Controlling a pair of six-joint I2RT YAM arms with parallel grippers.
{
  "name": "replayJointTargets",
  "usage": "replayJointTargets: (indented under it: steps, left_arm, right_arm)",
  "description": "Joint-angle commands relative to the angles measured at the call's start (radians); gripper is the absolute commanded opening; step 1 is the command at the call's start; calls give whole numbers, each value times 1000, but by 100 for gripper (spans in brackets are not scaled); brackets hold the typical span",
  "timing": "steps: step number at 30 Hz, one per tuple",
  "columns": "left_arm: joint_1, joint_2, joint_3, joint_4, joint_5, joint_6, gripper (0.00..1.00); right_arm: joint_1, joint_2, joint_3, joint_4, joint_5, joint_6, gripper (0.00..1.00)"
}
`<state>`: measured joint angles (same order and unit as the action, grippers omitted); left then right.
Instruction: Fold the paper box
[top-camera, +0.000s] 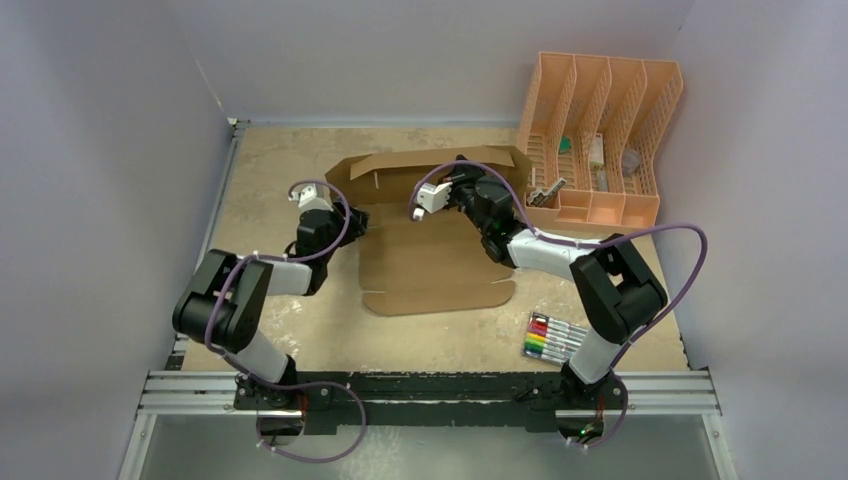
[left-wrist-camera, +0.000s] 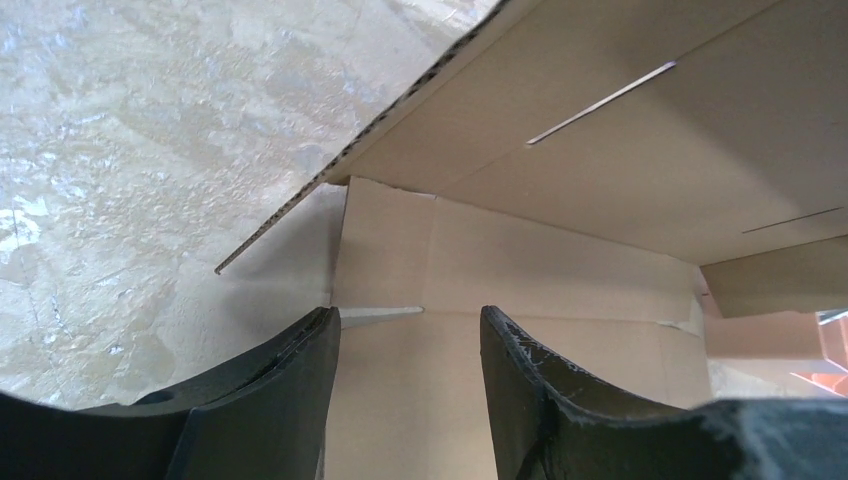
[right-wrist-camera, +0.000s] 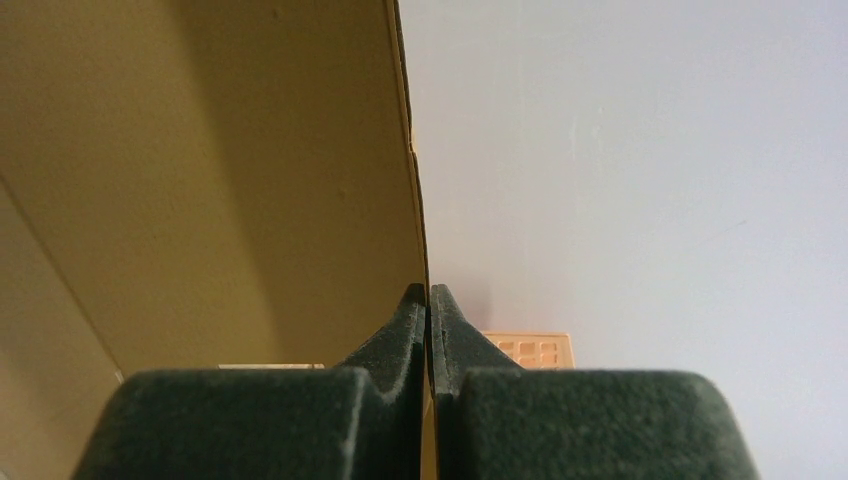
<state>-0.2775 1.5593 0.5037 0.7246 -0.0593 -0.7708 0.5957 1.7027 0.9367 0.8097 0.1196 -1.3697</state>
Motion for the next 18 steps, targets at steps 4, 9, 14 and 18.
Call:
replayJointTargets:
  steps: [4, 9, 14, 18]
  left_arm:
    - [-5, 123, 49, 182, -45, 44, 53]
    - [-5, 202, 104, 185, -7, 66, 52]
    - [-6, 235, 140, 217, 79, 65, 47]
    - [-13, 199, 148, 203, 98, 71, 40]
  right_arm:
    - [7, -17, -14, 80, -9, 29, 0]
    - [9, -17, -13, 74, -11, 28, 0]
    - [9, -13, -10, 72, -11, 24, 0]
    - [10, -6, -6, 73, -9, 24, 0]
